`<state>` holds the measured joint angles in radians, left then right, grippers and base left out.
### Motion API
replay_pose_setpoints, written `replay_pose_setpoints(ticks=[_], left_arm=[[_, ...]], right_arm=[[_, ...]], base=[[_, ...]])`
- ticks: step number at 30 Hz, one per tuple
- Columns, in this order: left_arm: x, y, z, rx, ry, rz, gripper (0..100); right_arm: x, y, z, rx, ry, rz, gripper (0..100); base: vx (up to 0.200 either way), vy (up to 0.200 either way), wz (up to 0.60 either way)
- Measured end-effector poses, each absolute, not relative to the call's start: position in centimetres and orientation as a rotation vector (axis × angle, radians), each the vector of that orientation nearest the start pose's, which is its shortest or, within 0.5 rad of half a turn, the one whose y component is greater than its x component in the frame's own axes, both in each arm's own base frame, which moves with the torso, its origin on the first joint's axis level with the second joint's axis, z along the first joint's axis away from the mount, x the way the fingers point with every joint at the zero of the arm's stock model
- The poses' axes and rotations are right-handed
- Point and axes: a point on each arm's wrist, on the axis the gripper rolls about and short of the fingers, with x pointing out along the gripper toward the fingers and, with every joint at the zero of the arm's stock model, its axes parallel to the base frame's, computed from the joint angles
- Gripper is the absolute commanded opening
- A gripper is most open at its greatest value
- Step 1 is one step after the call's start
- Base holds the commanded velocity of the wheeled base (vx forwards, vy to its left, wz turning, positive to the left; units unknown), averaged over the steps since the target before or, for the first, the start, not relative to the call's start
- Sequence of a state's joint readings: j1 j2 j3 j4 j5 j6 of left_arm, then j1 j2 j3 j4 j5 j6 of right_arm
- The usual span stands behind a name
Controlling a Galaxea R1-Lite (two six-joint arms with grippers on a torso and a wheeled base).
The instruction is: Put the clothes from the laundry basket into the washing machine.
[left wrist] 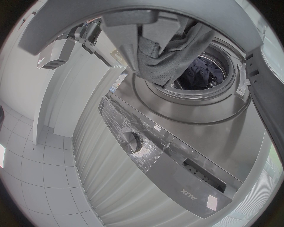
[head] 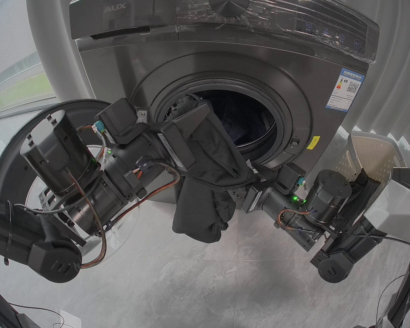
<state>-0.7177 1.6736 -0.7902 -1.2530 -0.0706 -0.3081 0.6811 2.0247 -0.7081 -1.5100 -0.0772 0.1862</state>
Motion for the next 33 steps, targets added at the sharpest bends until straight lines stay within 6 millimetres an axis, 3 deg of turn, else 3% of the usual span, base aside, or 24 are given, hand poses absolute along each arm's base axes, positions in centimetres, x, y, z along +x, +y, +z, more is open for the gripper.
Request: replay_pose_setpoints(ticks=[9, 23, 33], left_arm=[[22.4, -19.4, 24.7, -0.410, -0.233, -0.816, 0], [23.4, -18.4, 24.7, -0.404, -0.237, -0.765, 0], [23.4, -18.2, 24.4, -0.402, -0.229, -0.758, 0]], right_arm=[[26.9, 22.0, 14.1, 0.252, -0.132, 0.631, 0], [23.9, 19.2, 15.2, 0.223, -0.115, 0.620, 0], [24.3, 18.5, 17.9, 0.253, -0.219, 0.603, 0]], base=[[0.000, 0.000, 0.00], [0.000, 0.000, 0.00], [0.000, 0.000, 0.00]])
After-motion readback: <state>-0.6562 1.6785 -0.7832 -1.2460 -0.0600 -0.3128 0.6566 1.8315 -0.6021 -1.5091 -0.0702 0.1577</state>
